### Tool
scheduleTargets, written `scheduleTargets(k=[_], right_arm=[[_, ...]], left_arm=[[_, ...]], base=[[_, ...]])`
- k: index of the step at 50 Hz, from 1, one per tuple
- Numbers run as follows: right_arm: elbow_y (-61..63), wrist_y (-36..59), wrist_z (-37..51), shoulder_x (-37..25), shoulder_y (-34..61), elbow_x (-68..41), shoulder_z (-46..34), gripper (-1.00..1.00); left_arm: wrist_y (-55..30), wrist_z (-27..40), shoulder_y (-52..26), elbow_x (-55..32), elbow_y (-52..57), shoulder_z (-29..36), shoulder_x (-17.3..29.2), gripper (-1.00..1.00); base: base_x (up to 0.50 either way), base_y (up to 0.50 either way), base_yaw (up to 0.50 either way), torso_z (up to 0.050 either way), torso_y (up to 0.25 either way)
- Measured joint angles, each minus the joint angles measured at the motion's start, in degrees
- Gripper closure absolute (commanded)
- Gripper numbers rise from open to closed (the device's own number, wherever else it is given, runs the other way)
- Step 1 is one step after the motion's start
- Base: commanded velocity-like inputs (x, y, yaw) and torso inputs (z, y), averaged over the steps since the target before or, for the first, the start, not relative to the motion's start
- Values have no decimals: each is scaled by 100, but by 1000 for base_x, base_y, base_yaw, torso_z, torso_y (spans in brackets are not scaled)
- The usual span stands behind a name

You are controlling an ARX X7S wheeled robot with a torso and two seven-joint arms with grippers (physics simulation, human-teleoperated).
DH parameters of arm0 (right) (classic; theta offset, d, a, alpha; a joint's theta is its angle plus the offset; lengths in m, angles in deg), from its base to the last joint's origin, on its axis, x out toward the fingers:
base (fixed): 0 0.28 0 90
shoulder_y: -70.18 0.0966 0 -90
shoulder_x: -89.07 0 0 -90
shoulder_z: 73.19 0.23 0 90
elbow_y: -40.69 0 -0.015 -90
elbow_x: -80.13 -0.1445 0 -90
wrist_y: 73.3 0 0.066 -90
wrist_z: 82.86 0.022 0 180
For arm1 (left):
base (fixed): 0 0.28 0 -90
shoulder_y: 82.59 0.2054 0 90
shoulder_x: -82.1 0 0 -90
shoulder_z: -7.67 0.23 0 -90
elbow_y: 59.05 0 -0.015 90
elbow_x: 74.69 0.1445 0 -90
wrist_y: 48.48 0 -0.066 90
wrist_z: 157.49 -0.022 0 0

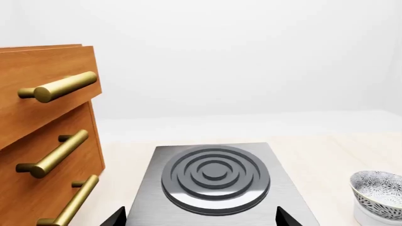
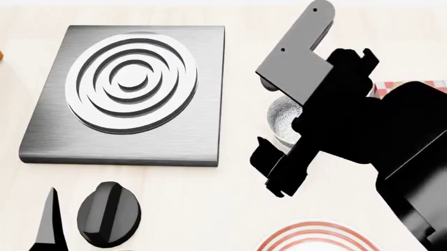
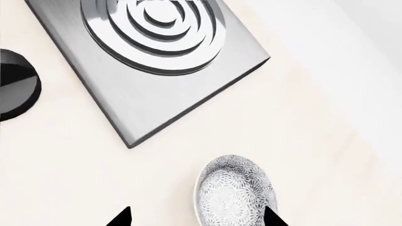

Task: Pick the akita bowl on the ramekin and place it on the plate.

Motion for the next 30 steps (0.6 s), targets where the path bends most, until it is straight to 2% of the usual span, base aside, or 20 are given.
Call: scheduleTargets(k=[30], right_arm=[[-1387, -527, -653, 424, 266, 677, -971, -100]], left_arm=[[153, 58, 20, -98, -2, -37, 75, -100]], base=[[0, 0, 0, 0, 0]])
